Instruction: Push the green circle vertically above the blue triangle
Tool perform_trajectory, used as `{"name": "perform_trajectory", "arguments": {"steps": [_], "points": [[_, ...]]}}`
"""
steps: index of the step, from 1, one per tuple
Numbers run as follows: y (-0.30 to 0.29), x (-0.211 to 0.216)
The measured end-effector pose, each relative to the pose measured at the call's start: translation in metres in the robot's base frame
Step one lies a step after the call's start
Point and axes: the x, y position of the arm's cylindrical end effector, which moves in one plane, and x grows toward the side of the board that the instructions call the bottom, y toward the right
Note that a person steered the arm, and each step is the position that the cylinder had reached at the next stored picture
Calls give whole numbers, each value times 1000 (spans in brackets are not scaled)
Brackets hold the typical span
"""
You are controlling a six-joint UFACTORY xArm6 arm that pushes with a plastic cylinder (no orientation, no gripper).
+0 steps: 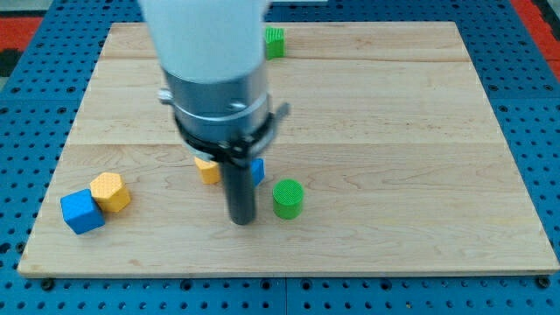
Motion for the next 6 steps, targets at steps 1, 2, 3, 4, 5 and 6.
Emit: {"name": "perform_trajectory", "arguments": {"steps": [1,2,3,4,5,6], "points": [[43,9],[40,-41],[37,-92],[106,-102],[112,-132],[34,-147]]}}
